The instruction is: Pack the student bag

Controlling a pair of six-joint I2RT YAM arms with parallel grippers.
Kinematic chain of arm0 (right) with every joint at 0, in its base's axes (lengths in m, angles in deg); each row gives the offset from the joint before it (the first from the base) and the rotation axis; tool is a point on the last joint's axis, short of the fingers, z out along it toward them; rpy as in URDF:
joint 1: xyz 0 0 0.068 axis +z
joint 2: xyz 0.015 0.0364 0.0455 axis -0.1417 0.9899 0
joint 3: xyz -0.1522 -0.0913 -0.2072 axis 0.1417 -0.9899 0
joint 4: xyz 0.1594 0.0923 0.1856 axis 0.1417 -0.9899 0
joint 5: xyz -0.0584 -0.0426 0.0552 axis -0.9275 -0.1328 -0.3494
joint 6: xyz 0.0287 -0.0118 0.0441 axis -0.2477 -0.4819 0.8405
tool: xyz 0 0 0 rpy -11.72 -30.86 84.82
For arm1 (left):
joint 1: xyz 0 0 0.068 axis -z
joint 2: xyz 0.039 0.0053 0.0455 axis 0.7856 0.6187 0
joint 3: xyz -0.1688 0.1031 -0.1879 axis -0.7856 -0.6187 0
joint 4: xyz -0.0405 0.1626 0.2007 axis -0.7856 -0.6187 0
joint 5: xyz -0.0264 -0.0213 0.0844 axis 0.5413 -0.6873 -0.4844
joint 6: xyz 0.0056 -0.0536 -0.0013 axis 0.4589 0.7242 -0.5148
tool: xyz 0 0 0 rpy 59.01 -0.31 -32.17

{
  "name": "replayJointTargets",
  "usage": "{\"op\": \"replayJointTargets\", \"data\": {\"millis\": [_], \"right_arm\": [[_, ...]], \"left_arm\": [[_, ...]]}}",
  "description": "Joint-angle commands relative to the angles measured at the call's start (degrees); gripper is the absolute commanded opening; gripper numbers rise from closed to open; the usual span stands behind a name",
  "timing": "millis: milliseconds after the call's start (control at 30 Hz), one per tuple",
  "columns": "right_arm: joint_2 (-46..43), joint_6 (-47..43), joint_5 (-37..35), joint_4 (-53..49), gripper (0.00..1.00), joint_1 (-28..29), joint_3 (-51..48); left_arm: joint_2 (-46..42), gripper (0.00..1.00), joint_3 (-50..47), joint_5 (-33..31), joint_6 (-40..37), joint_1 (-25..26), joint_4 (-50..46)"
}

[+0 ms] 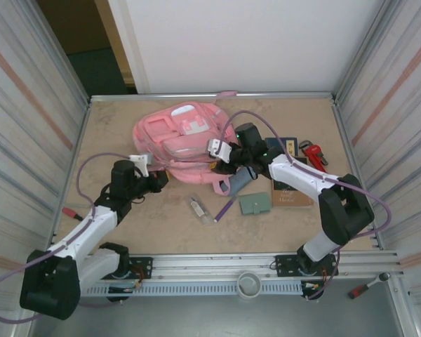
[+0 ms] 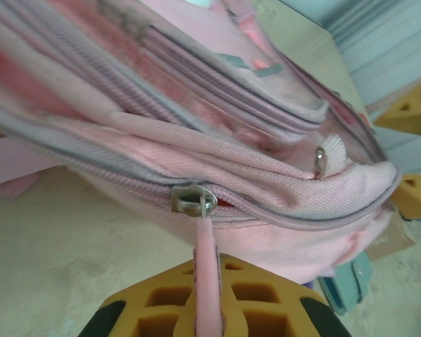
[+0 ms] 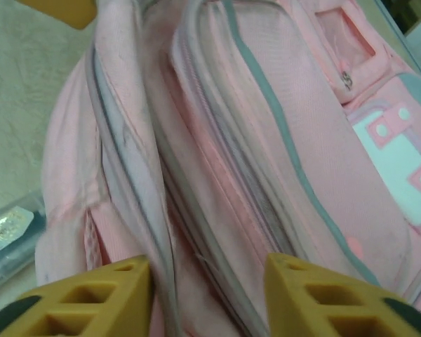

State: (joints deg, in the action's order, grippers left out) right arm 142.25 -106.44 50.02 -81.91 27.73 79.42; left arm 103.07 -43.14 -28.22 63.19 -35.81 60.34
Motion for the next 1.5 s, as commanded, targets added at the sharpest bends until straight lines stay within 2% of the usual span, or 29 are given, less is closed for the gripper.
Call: {"op": "replayJointTargets", "data": {"millis": [0,100,200,233,267,367,400,500,567,667,800,967,1200,1367,1467], "right_arm": [[0.40,1.11,-1.94,1.15,0.52,3.79,2.09],[2.64,2.40,-0.28,1.86,0.60,6.02,4.05],[5.83,3.02,1.37,1.46,0.61,6.90,6.85],[6.88,3.02,1.73,1.26,0.58,7.15,7.66],[7.82,3.02,1.91,0.80,0.50,7.10,8.42],[8.56,3.02,-0.22,0.40,0.19,6.48,8.62],[8.21,3.06,-0.98,0.40,0.12,5.87,8.07],[5.15,3.46,-2.03,1.73,0.05,2.50,5.05],[2.70,3.01,0.07,3.50,0.00,-0.07,2.41],[1.00,1.41,3.15,4.87,0.00,-2.40,0.48],[0.93,1.00,4.84,5.00,0.00,-2.91,0.95],[1.05,0.91,6.91,4.02,0.00,-2.86,1.94],[0.42,2.80,10.00,3.60,0.00,-2.58,2.27],[2.23,5.53,8.96,5.80,0.00,-1.74,3.97],[5.61,6.01,5.65,5.85,0.00,0.54,7.48]], "left_arm": [[1.01,0.00,2.99,7.72,-0.31,2.48,10.17],[2.65,0.00,4.12,9.56,-0.57,3.66,11.30],[3.34,0.00,4.83,9.37,-1.34,5.06,10.87],[3.39,0.00,4.88,9.29,-1.49,5.37,10.71],[3.39,0.00,4.98,9.20,-1.68,5.56,10.47],[2.43,0.00,4.57,7.54,-1.83,5.67,9.22],[1.67,0.00,4.23,6.02,-2.02,5.57,8.46],[-1.64,0.00,2.21,1.27,-0.97,3.51,5.69],[-3.41,0.00,-0.27,0.46,1.88,-0.36,5.16],[-4.33,0.00,-2.84,-2.99,3.60,-5.20,2.24],[-3.17,0.00,-4.25,-6.34,3.16,-7.90,0.93],[0.14,0.00,-2.94,-9.81,1.53,-8.75,1.35],[9.93,0.00,0.42,-10.43,-0.34,-8.85,5.08],[16.70,0.00,2.69,-9.77,-0.05,-8.93,8.82],[19.07,0.00,4.16,-11.51,0.00,-9.42,9.37]]}}
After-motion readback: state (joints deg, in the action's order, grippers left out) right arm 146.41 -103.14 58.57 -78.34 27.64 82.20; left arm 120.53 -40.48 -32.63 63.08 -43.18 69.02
